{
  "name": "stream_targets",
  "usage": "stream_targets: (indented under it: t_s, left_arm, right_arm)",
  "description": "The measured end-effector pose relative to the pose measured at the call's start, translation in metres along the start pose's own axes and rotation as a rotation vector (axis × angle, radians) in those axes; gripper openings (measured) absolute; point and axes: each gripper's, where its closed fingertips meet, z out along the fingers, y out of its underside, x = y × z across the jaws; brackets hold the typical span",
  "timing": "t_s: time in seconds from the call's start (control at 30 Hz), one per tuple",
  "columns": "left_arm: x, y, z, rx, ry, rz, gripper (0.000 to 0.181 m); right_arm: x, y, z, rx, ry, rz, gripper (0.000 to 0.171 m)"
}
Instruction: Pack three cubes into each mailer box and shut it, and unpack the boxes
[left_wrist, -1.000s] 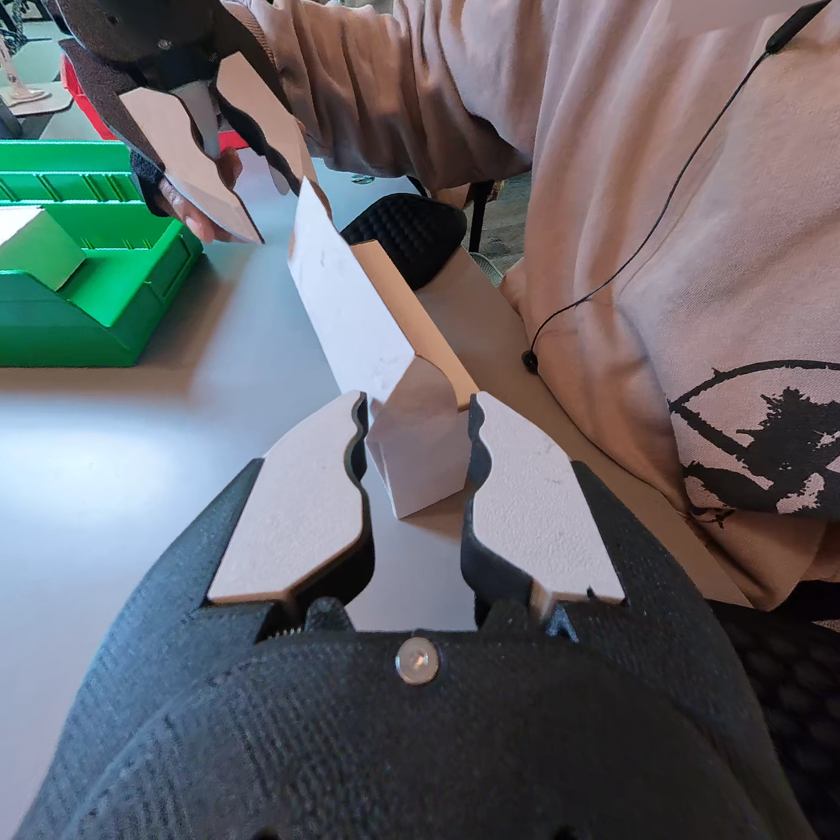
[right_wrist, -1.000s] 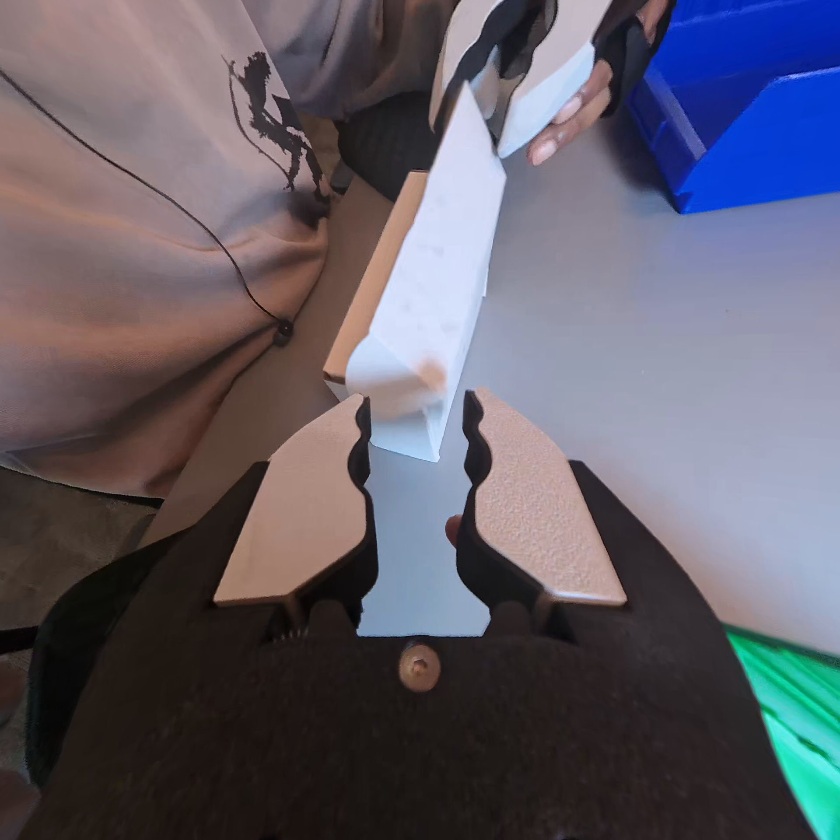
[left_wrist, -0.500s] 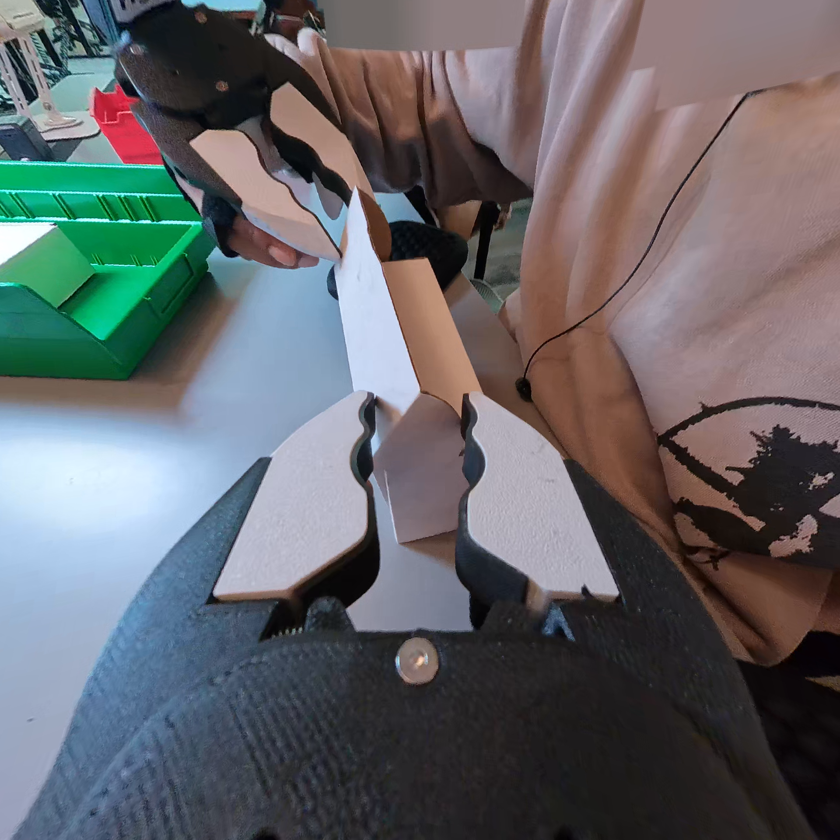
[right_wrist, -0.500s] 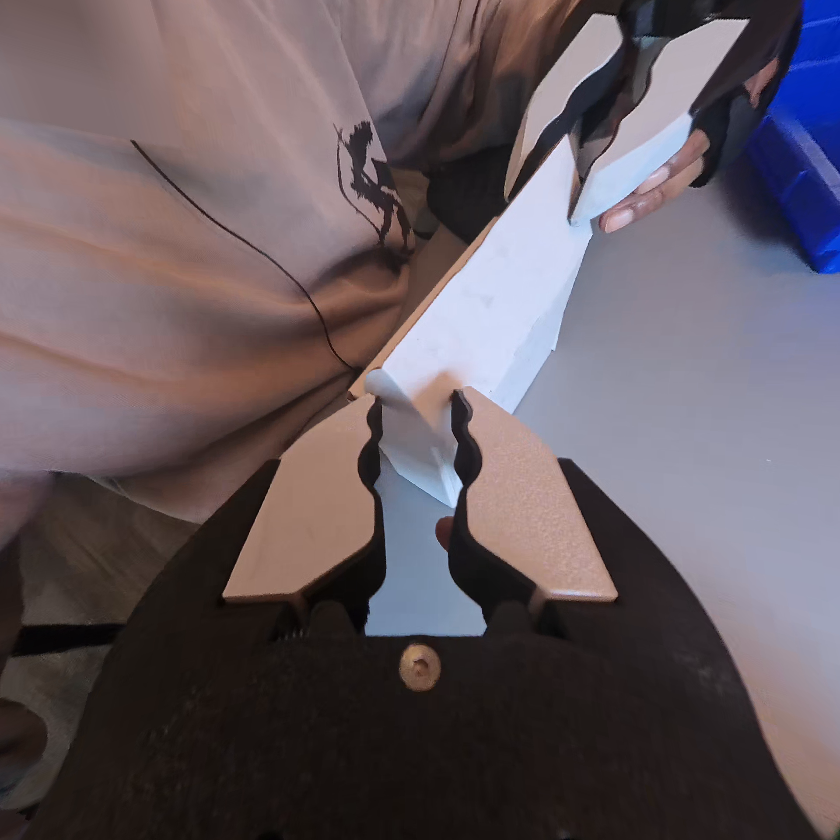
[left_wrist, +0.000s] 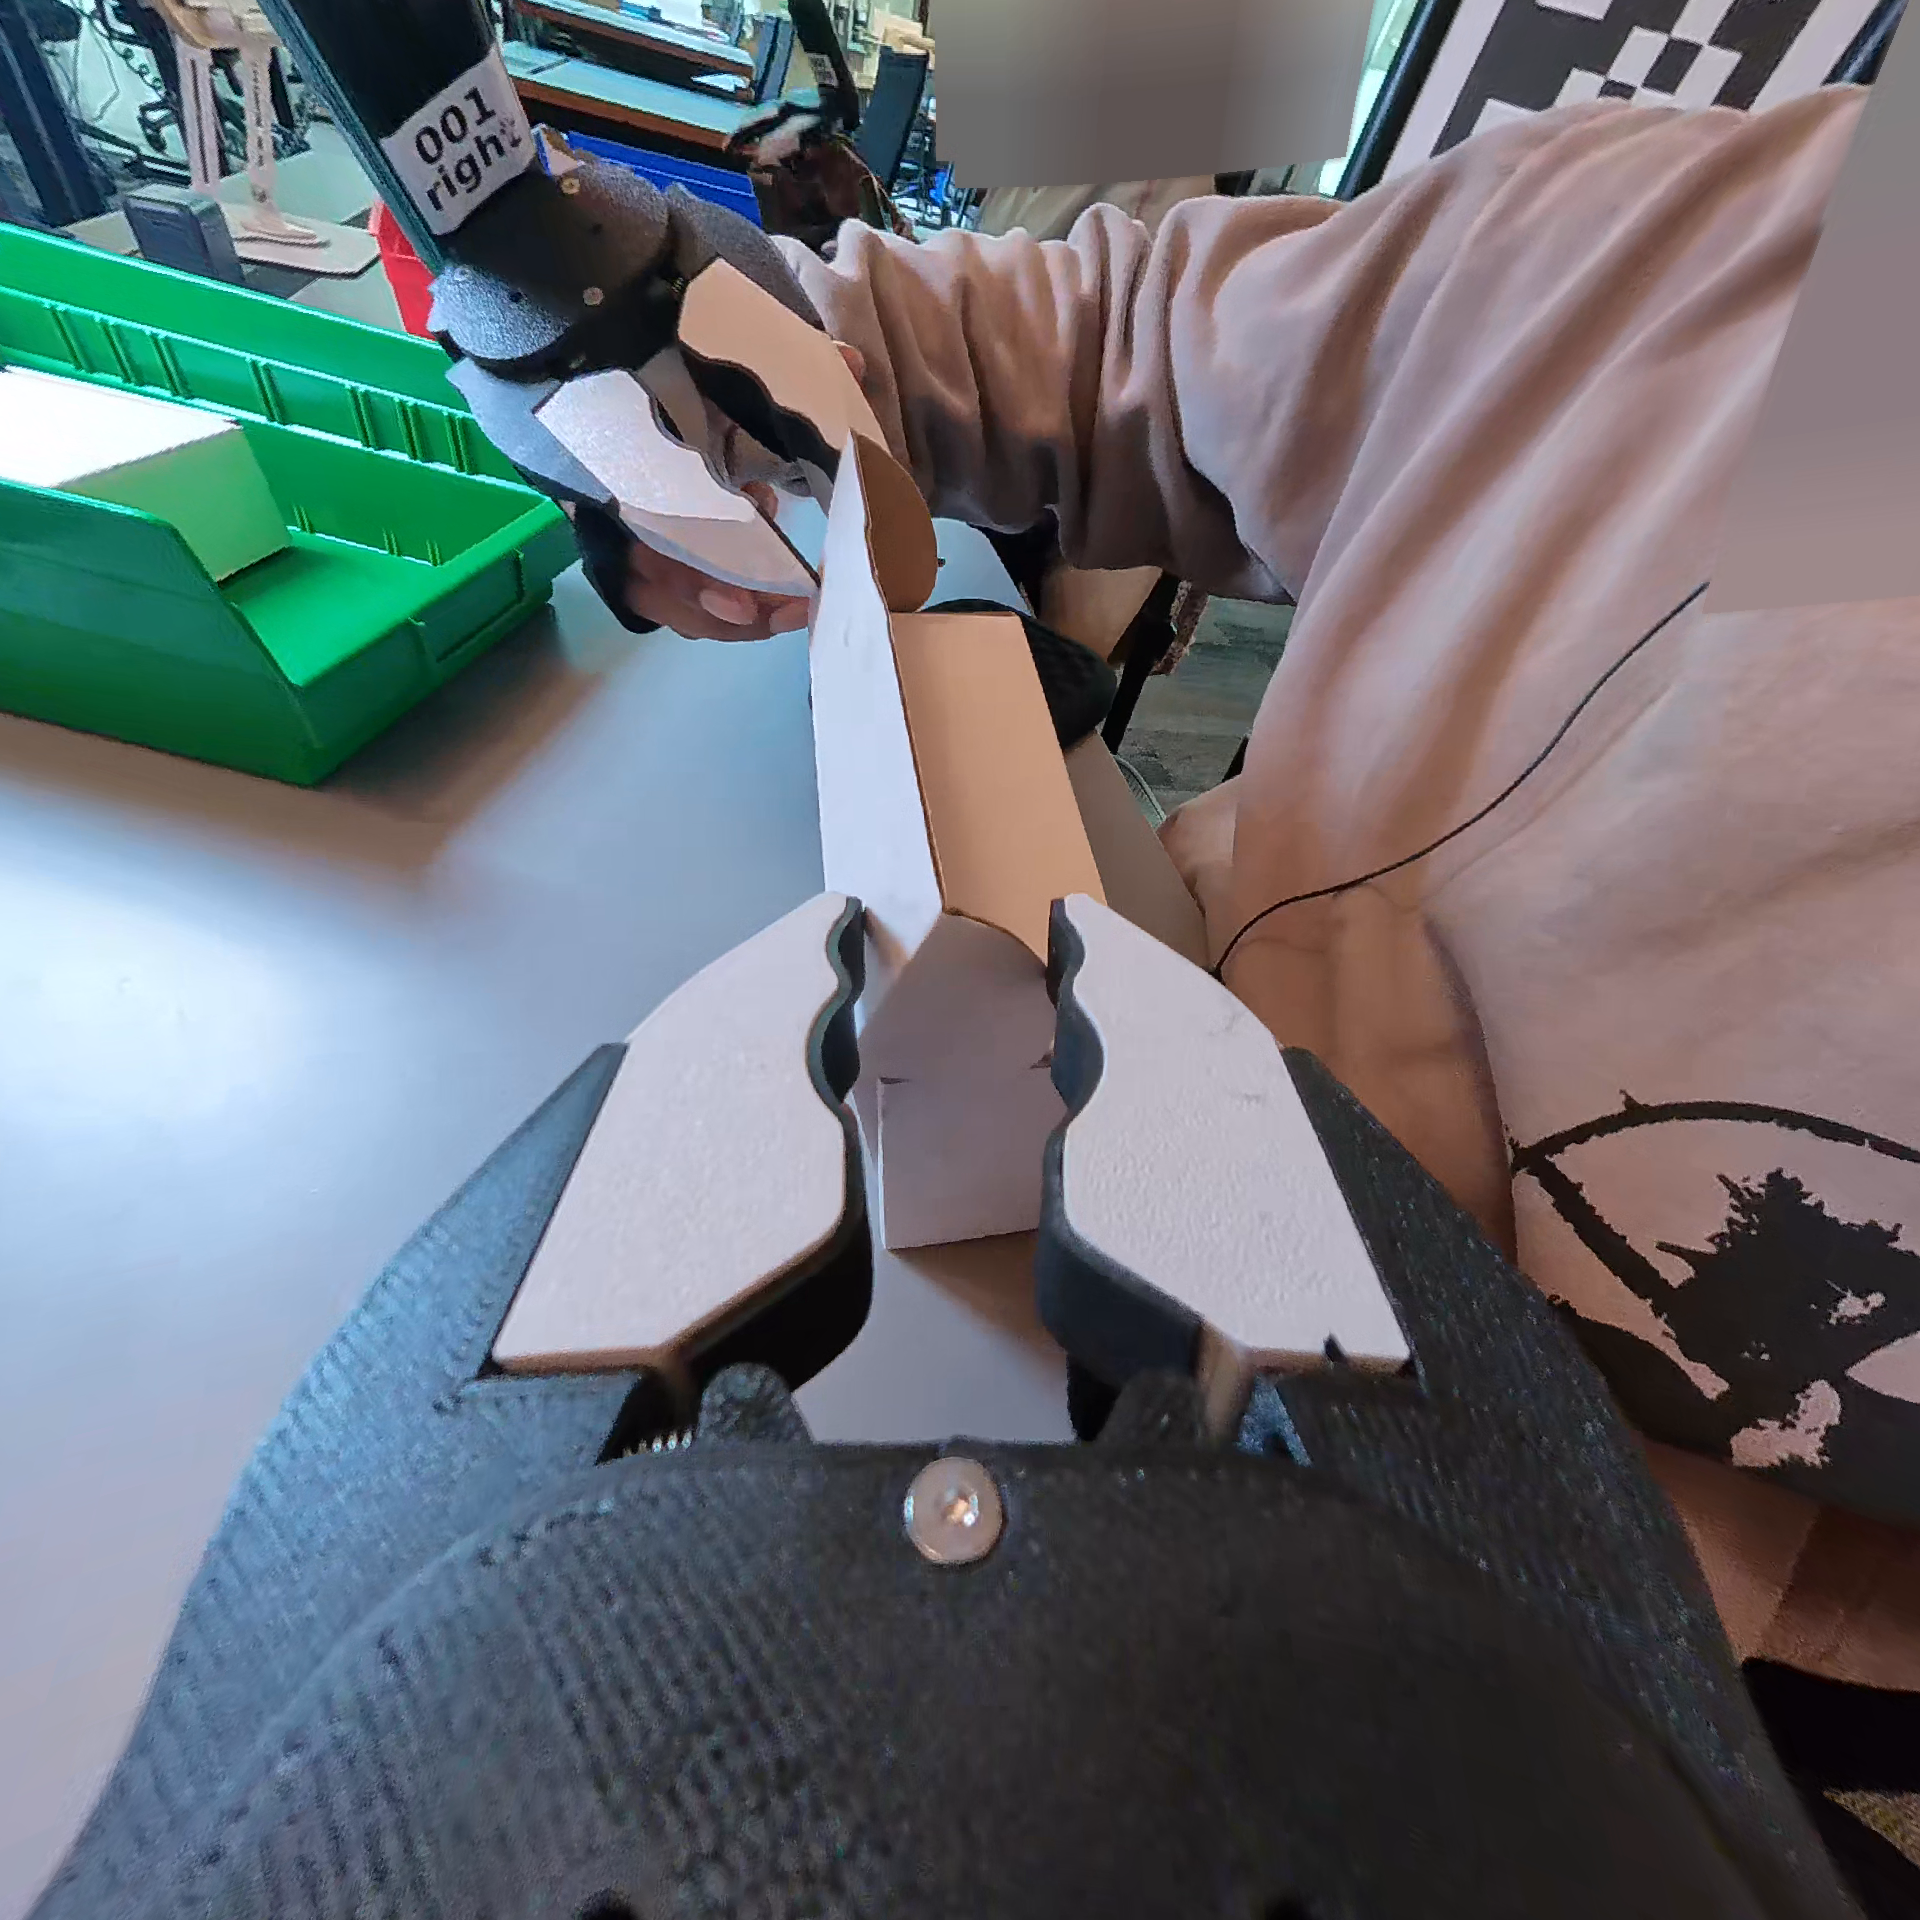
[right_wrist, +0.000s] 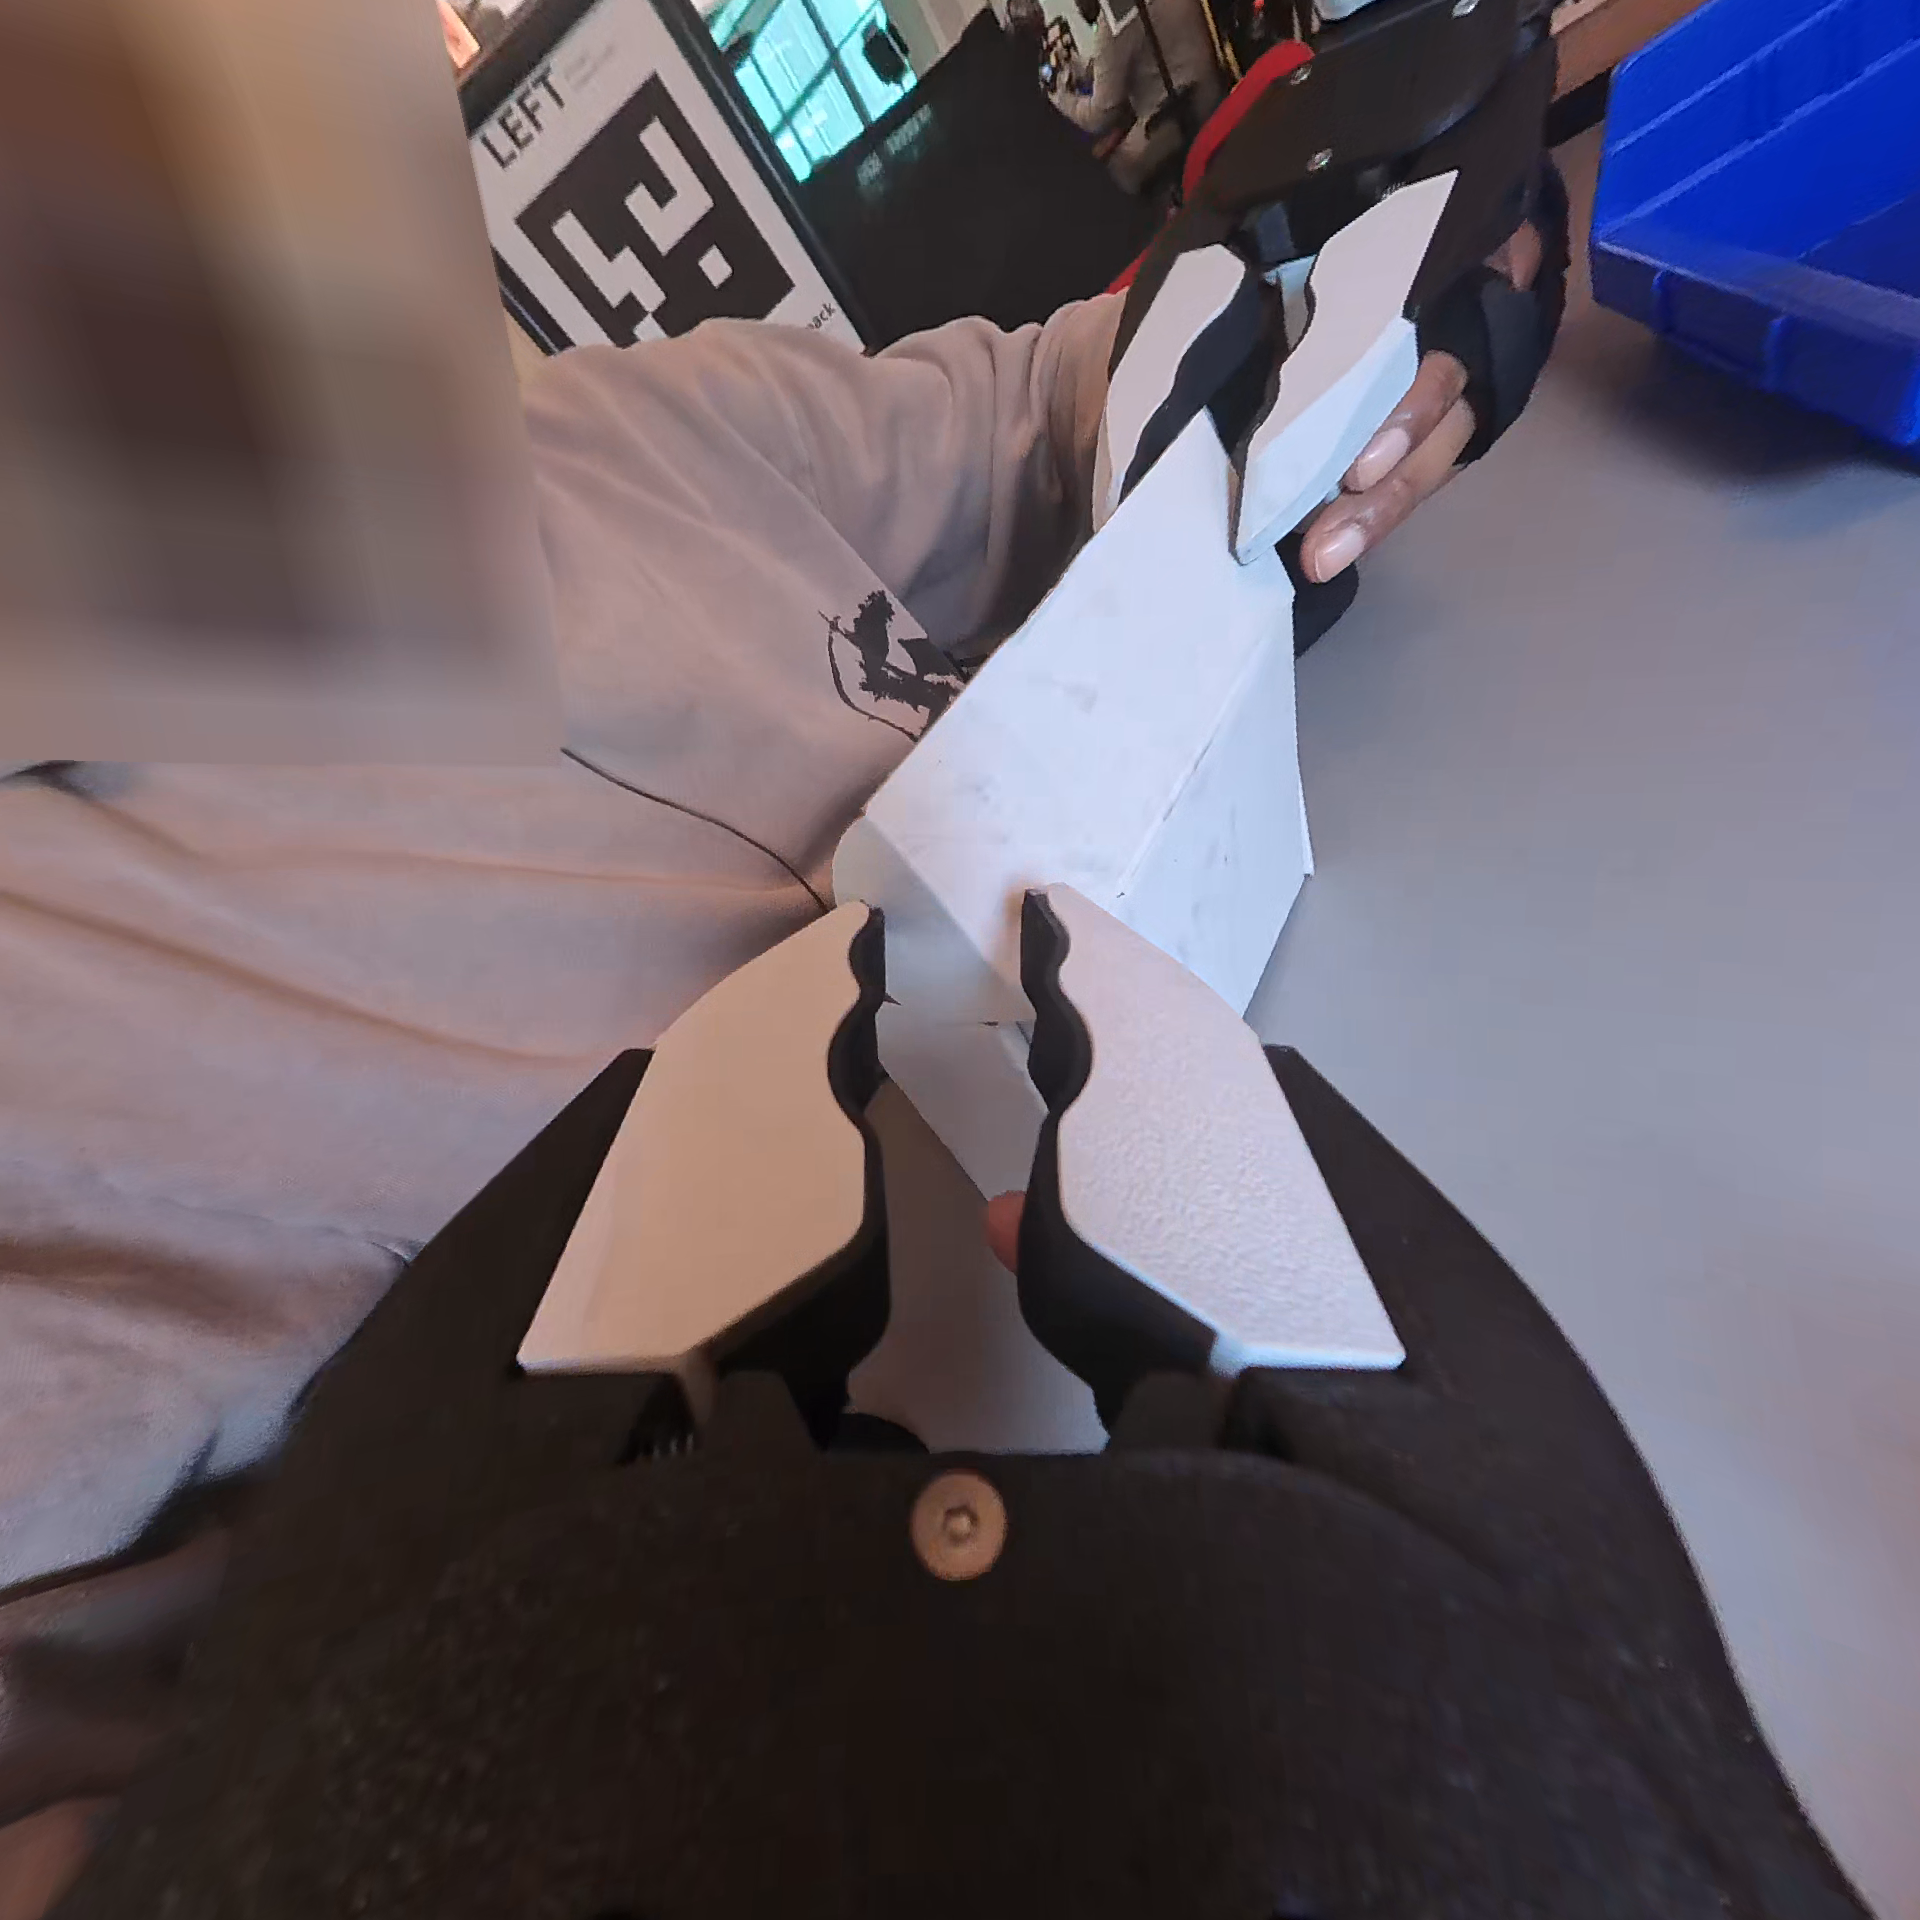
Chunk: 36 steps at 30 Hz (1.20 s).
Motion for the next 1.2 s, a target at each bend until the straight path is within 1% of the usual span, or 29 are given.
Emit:
stream_targets:
  t_s: [0.07, 0.13, 0.2, 0.3, 0.43, 0.5, 0.53, 0.57, 0.67, 0.83, 0.9, 0.97, 1.0, 1.07, 1.13, 1.2]
  left_arm:
    - [-0.002, -0.001, 0.000, 0.000, -0.024, 0.000, 0.033]
    - [-0.003, -0.001, 0.000, -0.012, -0.054, 0.032, 0.031]
    - [0.000, 0.000, 0.001, -0.027, -0.062, 0.054, 0.031]
    - [0.007, 0.001, 0.004, -0.050, -0.067, 0.090, 0.031]
    - [0.007, 0.002, 0.005, -0.058, -0.097, 0.112, 0.029]
    - [0.006, 0.002, 0.006, -0.058, -0.108, 0.101, 0.027]
    - [0.005, 0.002, 0.007, -0.062, -0.116, 0.101, 0.027]
    - [0.003, 0.003, 0.007, -0.070, -0.127, 0.105, 0.026]
    - [0.001, 0.003, 0.007, -0.069, -0.151, 0.116, 0.026]
    - [-0.002, 0.002, 0.004, -0.057, -0.171, 0.113, 0.026]
    - [-0.002, 0.003, 0.002, -0.079, -0.179, 0.128, 0.026]
    - [-0.003, 0.004, -0.001, -0.104, -0.191, 0.149, 0.030]
    - [-0.002, 0.005, -0.002, -0.115, -0.190, 0.161, 0.035]
    - [0.004, 0.006, -0.007, -0.136, -0.165, 0.197, 0.045]
    - [0.011, 0.007, -0.015, -0.157, -0.132, 0.248, 0.051]
    - [0.013, 0.011, -0.025, -0.196, -0.087, 0.275, 0.055]
  right_arm:
    - [0.001, 0.000, -0.001, 0.017, 0.005, 0.015, 0.025]
    - [0.002, 0.006, 0.001, -0.020, 0.045, -0.014, 0.024]
    - [0.002, 0.018, 0.005, -0.121, 0.133, -0.127, 0.026]
    - [-0.004, 0.022, 0.012, -0.204, 0.215, -0.268, 0.035]
    - [-0.006, 0.024, 0.014, -0.314, 0.336, -0.447, 0.035]
    - [-0.011, 0.023, 0.019, -0.345, 0.336, -0.489, 0.035]
    - [-0.012, 0.023, 0.021, -0.361, 0.334, -0.497, 0.033]
    - [-0.013, 0.022, 0.023, -0.360, 0.319, -0.485, 0.026]
    - [-0.009, 0.020, 0.025, -0.292, 0.282, -0.391, 0.023]
    - [-0.008, 0.017, 0.023, -0.134, 0.153, -0.200, 0.017]
    - [-0.007, 0.016, 0.022, -0.094, 0.128, -0.156, 0.013]
    - [-0.005, 0.016, 0.024, -0.098, 0.137, -0.159, 0.007]
    - [-0.005, 0.019, 0.025, -0.126, 0.160, -0.196, 0.011]
    - [-0.012, 0.020, 0.028, -0.175, 0.174, -0.262, 0.026]
    - [-0.012, 0.020, 0.027, -0.238, 0.246, -0.360, 0.036]
    - [-0.013, 0.020, 0.027, -0.299, 0.298, -0.436, 0.042]
